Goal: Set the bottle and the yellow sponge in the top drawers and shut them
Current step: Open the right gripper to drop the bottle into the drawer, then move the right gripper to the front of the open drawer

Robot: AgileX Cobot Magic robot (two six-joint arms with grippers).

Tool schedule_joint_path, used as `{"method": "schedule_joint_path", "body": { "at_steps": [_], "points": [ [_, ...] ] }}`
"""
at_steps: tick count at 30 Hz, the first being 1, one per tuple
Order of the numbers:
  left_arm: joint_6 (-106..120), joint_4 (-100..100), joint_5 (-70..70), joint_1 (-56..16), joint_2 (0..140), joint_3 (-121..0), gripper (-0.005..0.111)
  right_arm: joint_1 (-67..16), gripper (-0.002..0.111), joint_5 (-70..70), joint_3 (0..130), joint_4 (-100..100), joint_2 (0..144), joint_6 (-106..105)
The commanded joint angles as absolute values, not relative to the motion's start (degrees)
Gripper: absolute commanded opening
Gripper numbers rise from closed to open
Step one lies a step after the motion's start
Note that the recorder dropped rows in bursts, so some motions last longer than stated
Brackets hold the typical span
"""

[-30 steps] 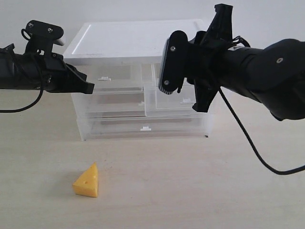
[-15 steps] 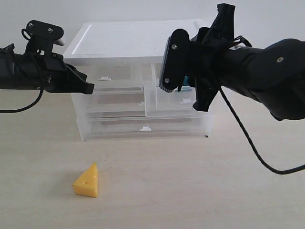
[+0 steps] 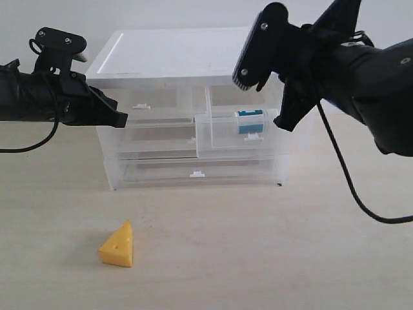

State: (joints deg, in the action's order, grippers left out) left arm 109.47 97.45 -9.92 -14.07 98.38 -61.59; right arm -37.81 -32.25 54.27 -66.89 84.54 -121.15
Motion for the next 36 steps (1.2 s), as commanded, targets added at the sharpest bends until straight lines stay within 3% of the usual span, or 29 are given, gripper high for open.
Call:
{"method": "schedule_joint_path", "body": {
  "at_steps": [1, 9, 19, 23, 36],
  "points": [
    [109.76, 97.43, -10.09, -13.89, 98.39, -61.35, 0.004, -37.75, 0.017, -32.03, 54.73, -76.21, 81.08, -116.45],
    [109.74, 97.66, -10.09, -13.89, 98.39, -61.35, 0.004, -37.85, 0.017, -26.53, 54.63, -99.95, 77.57, -121.85],
    [109.74, 97.92, -10.09, -13.89, 98.39, -61.35, 0.004, -45.27, 0.017, -30.73, 45.02, -99.95, 72.53, -111.06],
    [109.74, 97.90, -10.50, -13.89, 98.39, -61.35, 0.004, -45.16, 0.000, -26.68, 40.45, -99.95, 72.53, -105.52],
    [109.50, 98.00, -10.48, -13.89, 98.39, -61.35, 0.004, -45.16, 0.000, -25.41, 34.46, -79.91, 73.42, -76.57]
  ]
}}
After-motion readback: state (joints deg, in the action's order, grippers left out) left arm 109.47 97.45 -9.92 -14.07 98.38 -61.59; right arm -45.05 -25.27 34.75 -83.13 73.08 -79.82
